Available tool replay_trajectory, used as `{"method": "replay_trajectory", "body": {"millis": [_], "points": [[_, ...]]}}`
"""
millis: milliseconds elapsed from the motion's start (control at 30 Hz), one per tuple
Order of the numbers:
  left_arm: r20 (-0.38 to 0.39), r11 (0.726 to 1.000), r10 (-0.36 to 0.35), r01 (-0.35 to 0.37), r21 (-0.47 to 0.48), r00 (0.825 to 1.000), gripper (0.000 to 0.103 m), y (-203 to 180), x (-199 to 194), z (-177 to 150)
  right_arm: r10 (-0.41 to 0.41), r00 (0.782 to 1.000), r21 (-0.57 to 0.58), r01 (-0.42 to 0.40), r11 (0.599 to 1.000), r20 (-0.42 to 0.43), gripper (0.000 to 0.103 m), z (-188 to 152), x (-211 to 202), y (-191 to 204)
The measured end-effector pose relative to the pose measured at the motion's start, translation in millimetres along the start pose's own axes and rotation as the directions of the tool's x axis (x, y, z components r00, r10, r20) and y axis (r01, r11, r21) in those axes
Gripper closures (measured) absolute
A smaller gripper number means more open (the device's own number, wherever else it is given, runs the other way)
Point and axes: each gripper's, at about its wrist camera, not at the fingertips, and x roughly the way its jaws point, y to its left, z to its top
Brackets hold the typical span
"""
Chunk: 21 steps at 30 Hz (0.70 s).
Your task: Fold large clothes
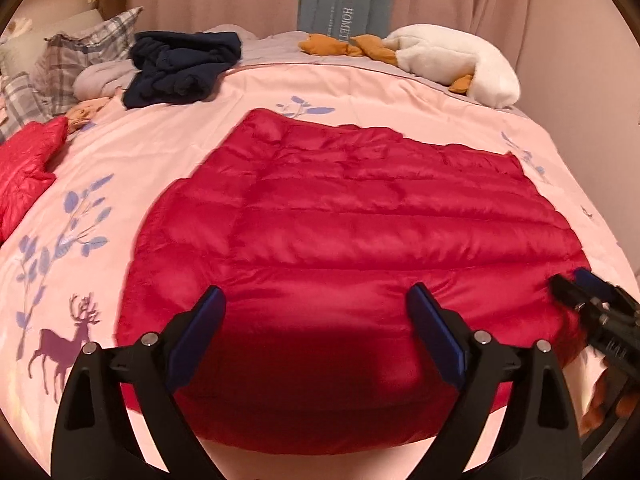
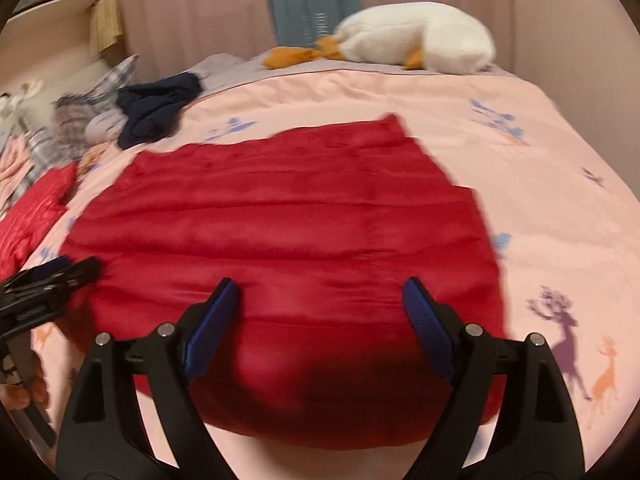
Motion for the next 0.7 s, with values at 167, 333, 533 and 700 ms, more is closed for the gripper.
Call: {"method": "replay_trajectory", "body": {"millis": [167,333,533,700], "points": [[0.006,1.0,0.028,-0.028,-0.013,1.0,0.009,15,-8,-6,-0.061,0.998,0.061,0.061,0.996,-0.004,0.017,-4,-7,-35],[0.002,0.995,0.081,-0.081,-0.05,0.997,0.009,35,-18,-8,-0.103,0.995,0.129,0.101,0.986,0.01,0.017,-7,-22,-65],[0.017,0.992,0.036,-0.034,-0.119,0.999,0.009,45,-38,-18,-0.042,0.998,0.086,0.037,0.996,0.057,0.016,-19,-49,-48],[0.013,0.996,0.03,-0.029,-0.079,0.999,0.009,24,-39,-35,-0.023,0.999,0.027,0.022,0.999,0.026,0.016,-35,-42,-22]]}}
